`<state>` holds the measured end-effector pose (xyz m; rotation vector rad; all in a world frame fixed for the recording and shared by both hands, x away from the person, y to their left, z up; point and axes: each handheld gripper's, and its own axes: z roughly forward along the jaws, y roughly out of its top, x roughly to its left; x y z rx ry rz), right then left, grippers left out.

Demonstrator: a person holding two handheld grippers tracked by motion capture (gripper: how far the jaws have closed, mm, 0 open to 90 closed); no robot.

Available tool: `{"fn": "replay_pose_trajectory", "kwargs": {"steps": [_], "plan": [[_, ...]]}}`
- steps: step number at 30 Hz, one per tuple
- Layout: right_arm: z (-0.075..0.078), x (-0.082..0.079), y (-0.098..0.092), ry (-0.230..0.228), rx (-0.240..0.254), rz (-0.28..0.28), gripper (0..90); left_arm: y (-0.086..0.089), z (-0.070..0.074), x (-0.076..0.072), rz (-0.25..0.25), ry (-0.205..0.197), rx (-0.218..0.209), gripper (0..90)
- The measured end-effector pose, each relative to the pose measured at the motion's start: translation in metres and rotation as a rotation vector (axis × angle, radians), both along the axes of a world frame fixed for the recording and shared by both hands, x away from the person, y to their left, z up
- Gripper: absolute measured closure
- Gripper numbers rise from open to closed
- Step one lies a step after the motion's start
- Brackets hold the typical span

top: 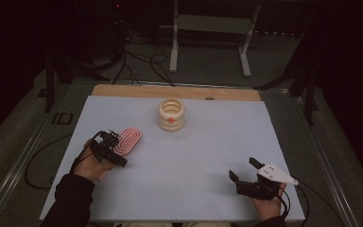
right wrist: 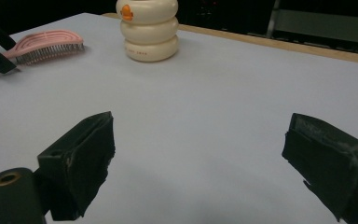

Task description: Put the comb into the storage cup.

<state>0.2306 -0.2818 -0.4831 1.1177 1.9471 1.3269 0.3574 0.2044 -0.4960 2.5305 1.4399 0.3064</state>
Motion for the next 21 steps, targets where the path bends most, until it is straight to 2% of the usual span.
{"fn": "replay_pose_trajectory", "kwargs": {"steps": [1,2,3,7,8,11,12,15,18,20,21], "plan": [[0.0,-0.0001,0.0,0.0,0.0,-0.001,8.3,0.0,0.0,0.0,0.0,0.0,0.0,10.1],[0.0,0.0,-0.0001,0.001,-0.001,-0.001,8.3,0.0009,0.0013,-0.0006,0.003,0.0,0.009,16.6],[-0.0001,0.0,-0.0001,0.002,-0.001,-0.002,8.3,0.0011,0.0018,-0.0011,-0.001,0.007,0.002,17.8],[-0.0002,0.0003,-0.0001,0.003,-0.004,-0.004,8.3,0.0016,0.0039,-0.0023,-0.017,0.014,-0.009,32.2],[-0.0003,0.0003,-0.0001,0.003,-0.004,-0.005,8.3,0.0022,0.0048,-0.0024,-0.016,0.017,-0.008,32.2],[-0.0003,0.0002,0.0,0.005,-0.003,-0.006,8.3,0.0029,0.0059,-0.0022,-0.012,0.017,-0.007,45.1],[-0.0003,0.0002,0.0001,0.005,-0.004,-0.006,8.3,0.0031,0.0062,-0.0018,-0.019,0.026,-0.016,45.1],[-0.0004,0.0002,0.0,0.005,-0.004,-0.006,8.3,0.0014,0.0066,-0.0015,-0.032,0.039,-0.024,55.3],[-0.0003,0.0002,-0.0001,0.004,-0.004,-0.006,8.3,0.0006,0.0068,-0.0008,-0.03,0.051,-0.031,61.2],[-0.0003,0.0002,-0.0001,0.004,-0.004,-0.007,8.3,0.0006,0.0068,-0.0008,-0.03,0.051,-0.031,61.2],[-0.0003,0.0002,-0.0001,0.004,-0.004,-0.007,8.3,-0.0001,0.0074,0.0001,-0.034,0.069,-0.037,61.2]]}}
